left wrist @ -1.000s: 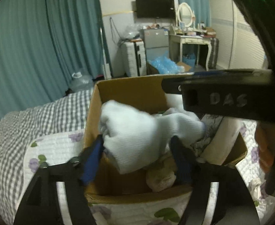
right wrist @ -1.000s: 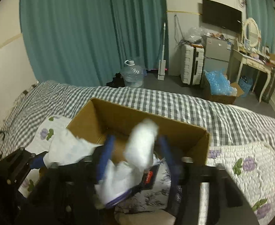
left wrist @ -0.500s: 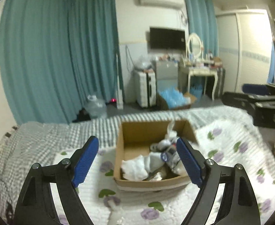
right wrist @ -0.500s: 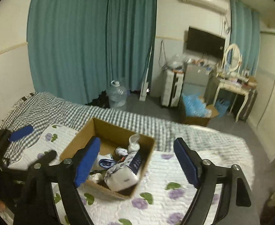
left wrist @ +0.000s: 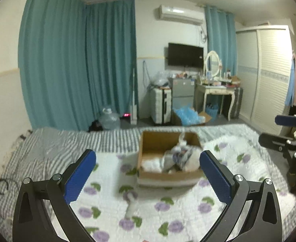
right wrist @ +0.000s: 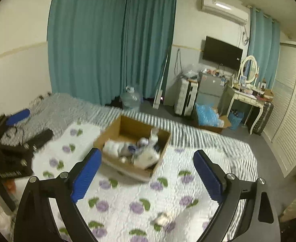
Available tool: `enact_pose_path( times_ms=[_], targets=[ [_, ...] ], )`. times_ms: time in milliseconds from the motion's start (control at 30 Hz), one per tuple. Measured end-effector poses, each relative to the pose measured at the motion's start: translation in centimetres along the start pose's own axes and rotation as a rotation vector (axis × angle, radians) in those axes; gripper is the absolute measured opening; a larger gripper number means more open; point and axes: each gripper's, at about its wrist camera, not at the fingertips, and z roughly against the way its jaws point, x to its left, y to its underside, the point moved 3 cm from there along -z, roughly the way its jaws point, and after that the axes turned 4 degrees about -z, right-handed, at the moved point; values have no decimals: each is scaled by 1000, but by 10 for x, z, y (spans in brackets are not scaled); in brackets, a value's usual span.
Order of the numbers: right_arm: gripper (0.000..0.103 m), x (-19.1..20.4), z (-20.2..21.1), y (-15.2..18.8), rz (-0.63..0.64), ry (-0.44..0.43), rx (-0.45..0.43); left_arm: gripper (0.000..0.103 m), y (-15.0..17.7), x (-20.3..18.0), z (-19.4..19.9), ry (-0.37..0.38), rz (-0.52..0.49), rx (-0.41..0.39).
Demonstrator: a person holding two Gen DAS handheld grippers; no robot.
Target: Organize soft objects
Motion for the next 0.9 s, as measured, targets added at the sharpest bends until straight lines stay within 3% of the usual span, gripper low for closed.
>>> enact_pose_path(
  times_ms=[133, 333, 567, 900],
  targets=[
    [93, -10, -37, 45, -47, 5, 99, 103, 32, 4, -5, -39, -25, 50],
    [93, -37, -111, 112, -140, 30, 242, 103, 94, 10, -42, -66, -27, 154],
    [92, -49, -165, 172, -147, 78, 364, 103, 147, 11, -87, -36, 34, 251],
    [61, -59, -193, 195, -248, 70, 451, 103, 191, 9, -106, -62, -13, 336]
  ],
)
